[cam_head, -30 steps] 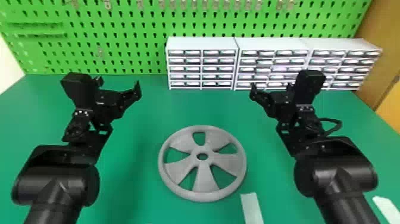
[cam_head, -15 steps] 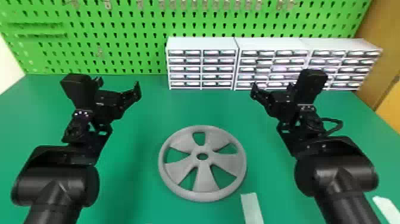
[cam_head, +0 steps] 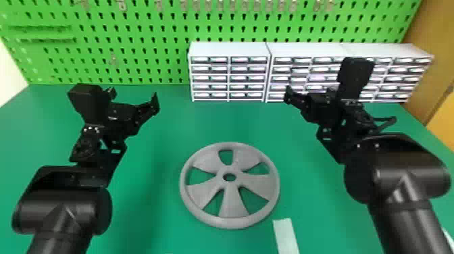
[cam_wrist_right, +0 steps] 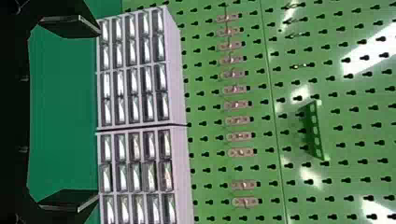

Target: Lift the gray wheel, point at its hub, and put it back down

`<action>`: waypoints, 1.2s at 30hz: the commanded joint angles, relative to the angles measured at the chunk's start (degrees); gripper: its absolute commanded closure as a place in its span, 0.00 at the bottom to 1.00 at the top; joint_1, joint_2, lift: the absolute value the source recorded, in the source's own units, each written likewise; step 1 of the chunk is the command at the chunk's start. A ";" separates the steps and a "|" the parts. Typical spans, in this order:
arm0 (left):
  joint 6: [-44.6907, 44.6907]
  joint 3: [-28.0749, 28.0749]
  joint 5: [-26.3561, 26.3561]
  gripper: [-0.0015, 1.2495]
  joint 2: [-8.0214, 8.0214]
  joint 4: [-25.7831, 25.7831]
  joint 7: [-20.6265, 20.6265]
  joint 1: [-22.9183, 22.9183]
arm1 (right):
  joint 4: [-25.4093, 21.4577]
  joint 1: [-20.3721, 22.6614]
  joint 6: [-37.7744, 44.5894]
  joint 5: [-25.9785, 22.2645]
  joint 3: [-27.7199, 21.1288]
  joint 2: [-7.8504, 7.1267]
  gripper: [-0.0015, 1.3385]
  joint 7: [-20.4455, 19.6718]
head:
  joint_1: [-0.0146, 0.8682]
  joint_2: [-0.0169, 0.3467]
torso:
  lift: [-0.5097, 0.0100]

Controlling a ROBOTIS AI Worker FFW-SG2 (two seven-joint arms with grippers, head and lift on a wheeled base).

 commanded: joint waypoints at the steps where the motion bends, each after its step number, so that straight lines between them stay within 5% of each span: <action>1: 0.00 0.00 0.00 0.09 0.00 0.00 0.00 0.00 | -2.28 -0.90 6.21 -0.03 0.08 0.18 0.07 -0.70 | 0.80 0.18 | 0.81; 19: 0.00 -0.26 0.00 0.09 0.00 0.00 0.00 0.00 | -4.48 -7.75 31.09 -2.49 3.06 -0.26 0.06 -7.46 | 0.80 0.18 | 0.81; 36: 0.88 -0.26 0.00 0.09 0.00 0.00 0.00 0.26 | 6.86 -15.14 44.27 -3.19 5.26 1.23 0.06 -7.46 | 0.80 0.18 | 0.81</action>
